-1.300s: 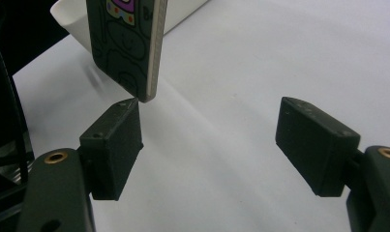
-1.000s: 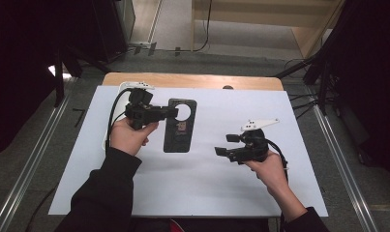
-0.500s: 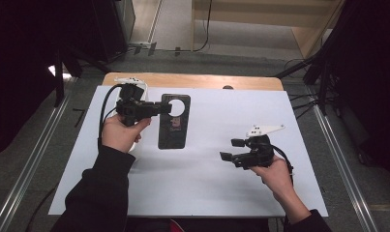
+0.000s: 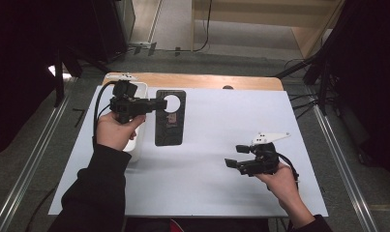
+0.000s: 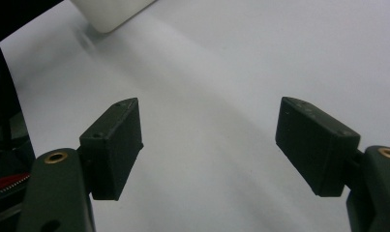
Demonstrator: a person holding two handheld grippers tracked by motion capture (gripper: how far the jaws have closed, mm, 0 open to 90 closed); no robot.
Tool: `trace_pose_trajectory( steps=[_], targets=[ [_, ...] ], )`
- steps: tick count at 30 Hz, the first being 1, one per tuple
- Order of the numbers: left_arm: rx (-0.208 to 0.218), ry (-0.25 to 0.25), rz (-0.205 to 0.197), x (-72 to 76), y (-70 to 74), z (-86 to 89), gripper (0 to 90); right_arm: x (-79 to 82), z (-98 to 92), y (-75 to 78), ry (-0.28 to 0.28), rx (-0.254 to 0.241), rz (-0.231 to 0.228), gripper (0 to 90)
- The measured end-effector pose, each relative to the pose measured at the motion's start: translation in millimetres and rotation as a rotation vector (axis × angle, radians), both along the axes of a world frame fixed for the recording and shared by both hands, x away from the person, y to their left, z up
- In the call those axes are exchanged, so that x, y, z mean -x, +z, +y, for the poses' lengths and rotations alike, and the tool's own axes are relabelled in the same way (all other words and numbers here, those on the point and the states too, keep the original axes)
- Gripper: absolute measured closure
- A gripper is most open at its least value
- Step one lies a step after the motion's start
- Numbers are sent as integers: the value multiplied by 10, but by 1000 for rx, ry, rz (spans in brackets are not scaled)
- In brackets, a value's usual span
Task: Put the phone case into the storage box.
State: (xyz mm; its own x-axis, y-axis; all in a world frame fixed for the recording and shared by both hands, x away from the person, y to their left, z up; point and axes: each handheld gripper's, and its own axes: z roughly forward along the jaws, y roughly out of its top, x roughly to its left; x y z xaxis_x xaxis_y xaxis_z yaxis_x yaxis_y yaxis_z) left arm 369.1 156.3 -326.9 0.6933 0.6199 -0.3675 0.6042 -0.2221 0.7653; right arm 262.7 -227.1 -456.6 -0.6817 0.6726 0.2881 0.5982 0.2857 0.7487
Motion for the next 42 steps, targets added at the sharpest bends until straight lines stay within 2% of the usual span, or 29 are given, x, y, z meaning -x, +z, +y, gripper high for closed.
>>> trace_pose_trajectory(
  steps=[10, 18, 30, 42],
  targets=[
    [6, 22, -13, -56, 69, 70, 752, 116, -64, -44, -3, 11, 2, 240],
    [3, 36, -20, -118, 124, 123, 751, 194, -144, -71, -28, 4, 6, 240],
    [-11, 81, -43, -263, 264, 275, 752, 204, -162, -82, -36, -1, 12, 240],
    [-23, 137, -66, -390, 332, 413, 752, 204, -161, -85, -35, 1, 10, 240]
  ],
)
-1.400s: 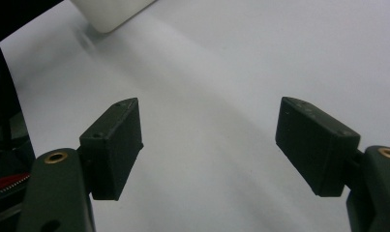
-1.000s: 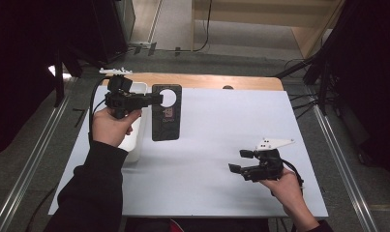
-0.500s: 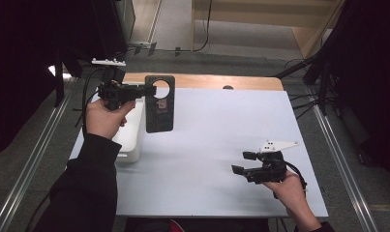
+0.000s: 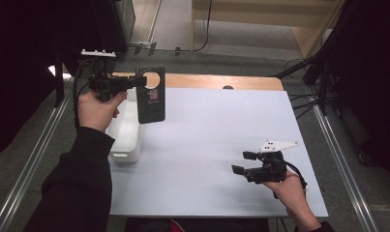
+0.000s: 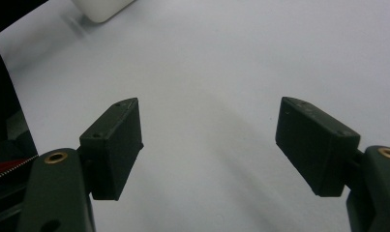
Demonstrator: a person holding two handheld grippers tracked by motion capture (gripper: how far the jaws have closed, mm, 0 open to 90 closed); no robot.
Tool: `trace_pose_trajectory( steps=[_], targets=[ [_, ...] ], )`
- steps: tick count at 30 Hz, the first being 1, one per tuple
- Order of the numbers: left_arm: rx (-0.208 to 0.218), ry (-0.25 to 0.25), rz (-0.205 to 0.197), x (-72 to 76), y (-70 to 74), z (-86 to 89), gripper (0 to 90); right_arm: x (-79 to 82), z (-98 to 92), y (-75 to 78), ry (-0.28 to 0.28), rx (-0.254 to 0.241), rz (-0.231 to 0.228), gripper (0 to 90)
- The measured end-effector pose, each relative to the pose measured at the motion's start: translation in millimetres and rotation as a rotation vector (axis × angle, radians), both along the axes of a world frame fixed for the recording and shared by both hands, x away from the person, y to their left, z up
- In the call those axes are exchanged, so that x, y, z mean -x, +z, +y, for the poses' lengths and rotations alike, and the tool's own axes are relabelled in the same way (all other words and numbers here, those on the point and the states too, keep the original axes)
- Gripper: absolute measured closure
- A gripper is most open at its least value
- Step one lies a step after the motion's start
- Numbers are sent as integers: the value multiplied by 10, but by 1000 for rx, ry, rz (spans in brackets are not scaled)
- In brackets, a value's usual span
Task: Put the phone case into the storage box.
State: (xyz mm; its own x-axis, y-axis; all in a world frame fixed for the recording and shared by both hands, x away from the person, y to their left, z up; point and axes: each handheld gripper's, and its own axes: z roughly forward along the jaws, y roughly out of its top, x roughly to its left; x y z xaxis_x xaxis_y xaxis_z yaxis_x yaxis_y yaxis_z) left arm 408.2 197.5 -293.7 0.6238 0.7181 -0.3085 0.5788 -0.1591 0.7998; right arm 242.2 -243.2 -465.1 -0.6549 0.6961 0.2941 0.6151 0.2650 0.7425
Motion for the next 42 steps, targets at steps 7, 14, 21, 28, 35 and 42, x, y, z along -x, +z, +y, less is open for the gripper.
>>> trace_pose_trajectory(
  steps=[7, 14, 21, 28, 35, 42],
  targets=[
    [4, 34, -20, -81, 51, 105, 752, -3, 0, -4, 1, -2, -1, 240],
    [-4, 66, -42, -152, 80, 178, 752, -4, 1, -5, 2, -3, -1, 240],
    [-6, 94, -52, -221, 90, 269, 751, -4, -1, -8, 1, -5, 0, 240],
    [2, 118, -58, -264, 80, 352, 751, -1, -7, -1, -1, -6, -4, 240],
    [-28, 145, -87, -308, 101, 418, 751, 3, -4, 1, 1, -7, -3, 240],
    [-47, 171, -89, -364, 82, 506, 750, -4, -5, -3, 3, -11, -2, 240]
  ],
)
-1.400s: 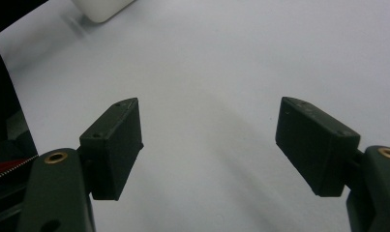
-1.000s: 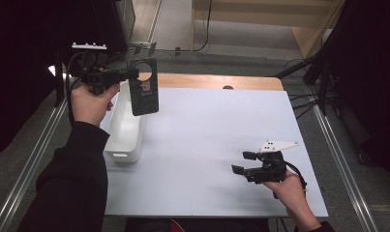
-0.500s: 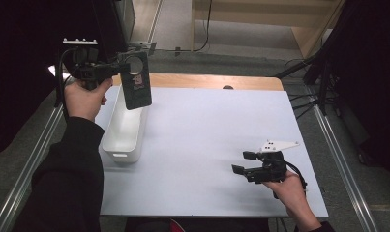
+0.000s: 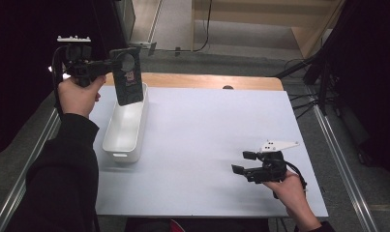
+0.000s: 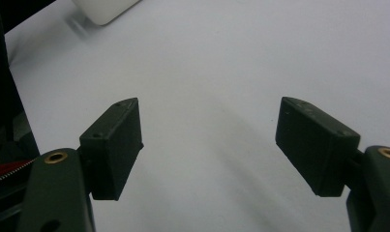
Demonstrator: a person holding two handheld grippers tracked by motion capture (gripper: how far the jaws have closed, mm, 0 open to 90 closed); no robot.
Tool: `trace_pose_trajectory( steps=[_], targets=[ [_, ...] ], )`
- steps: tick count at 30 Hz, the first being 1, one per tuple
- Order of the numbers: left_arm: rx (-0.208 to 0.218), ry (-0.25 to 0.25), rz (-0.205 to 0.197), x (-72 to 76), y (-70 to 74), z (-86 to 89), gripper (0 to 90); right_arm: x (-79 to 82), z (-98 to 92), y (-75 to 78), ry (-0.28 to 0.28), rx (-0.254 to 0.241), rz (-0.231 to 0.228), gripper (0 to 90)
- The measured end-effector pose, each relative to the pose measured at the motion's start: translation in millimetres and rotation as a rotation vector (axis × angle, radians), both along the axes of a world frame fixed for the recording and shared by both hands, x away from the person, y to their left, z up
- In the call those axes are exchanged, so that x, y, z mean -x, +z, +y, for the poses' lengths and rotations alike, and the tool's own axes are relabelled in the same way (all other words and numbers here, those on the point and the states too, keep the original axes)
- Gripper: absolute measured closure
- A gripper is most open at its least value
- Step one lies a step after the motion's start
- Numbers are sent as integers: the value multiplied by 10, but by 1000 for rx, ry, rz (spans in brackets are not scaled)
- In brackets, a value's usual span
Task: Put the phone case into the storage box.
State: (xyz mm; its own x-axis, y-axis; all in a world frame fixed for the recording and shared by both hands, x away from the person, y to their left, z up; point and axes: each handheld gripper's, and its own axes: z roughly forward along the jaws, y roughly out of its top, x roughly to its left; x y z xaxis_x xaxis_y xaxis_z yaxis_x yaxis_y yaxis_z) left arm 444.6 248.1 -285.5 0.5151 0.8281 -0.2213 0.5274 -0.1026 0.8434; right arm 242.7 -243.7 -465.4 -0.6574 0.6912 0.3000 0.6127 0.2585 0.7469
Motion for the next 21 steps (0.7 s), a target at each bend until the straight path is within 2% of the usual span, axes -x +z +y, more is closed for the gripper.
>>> trace_pose_trajectory(
  steps=[5, 8, 21],
  targets=[
    [-14, 6, 4, -45, -45, 14, 750, 0, 3, 3, 1, -1, -3, 240],
    [-30, 9, -12, -65, -67, -11, 750, 5, 11, 7, 3, -1, -1, 240],
    [-9, 40, -13, -179, -168, 68, 749, 6, 9, 6, 5, -4, -2, 240]
  ],
)
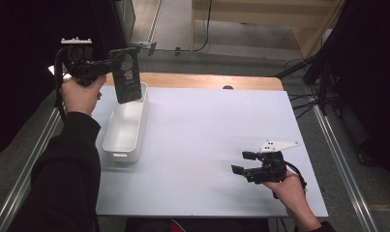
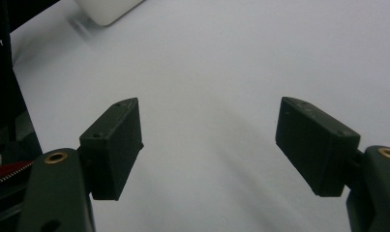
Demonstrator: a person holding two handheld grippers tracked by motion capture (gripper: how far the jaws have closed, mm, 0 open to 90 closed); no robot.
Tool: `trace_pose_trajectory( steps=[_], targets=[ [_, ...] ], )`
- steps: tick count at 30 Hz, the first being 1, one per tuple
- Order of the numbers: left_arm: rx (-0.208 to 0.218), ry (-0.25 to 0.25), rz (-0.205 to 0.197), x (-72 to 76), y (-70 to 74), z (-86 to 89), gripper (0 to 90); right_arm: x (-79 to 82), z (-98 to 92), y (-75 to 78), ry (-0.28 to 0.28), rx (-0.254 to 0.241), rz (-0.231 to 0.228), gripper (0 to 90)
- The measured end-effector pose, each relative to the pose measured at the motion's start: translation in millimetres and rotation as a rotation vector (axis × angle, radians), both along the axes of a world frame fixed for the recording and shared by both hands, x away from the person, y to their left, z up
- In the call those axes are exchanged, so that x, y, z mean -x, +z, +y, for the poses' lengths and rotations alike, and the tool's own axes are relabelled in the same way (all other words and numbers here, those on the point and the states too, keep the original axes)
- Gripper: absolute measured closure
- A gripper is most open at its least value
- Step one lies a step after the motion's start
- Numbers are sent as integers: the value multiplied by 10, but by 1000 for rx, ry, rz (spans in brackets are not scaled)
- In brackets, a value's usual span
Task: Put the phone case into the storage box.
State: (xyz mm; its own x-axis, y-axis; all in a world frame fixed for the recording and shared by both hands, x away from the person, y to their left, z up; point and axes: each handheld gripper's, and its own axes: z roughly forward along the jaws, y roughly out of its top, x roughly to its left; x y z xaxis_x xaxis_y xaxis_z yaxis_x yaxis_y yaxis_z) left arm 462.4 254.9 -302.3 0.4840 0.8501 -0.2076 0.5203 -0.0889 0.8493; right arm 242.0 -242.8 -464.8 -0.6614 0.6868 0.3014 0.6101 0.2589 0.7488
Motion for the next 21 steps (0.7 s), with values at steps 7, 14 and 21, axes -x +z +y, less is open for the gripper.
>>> trace_pose_trajectory(
  steps=[7, 14, 21],
  targets=[
    [10, 7, -8, -25, -90, 43, 748, 2, 9, 1, 5, -2, -5, 240],
    [3, 12, 2, -66, -195, 53, 748, 3, 11, 2, 5, -2, -4, 240],
    [30, 29, 24, -132, -374, 85, 748, 4, 16, 1, 8, -3, 0, 240]
  ],
)
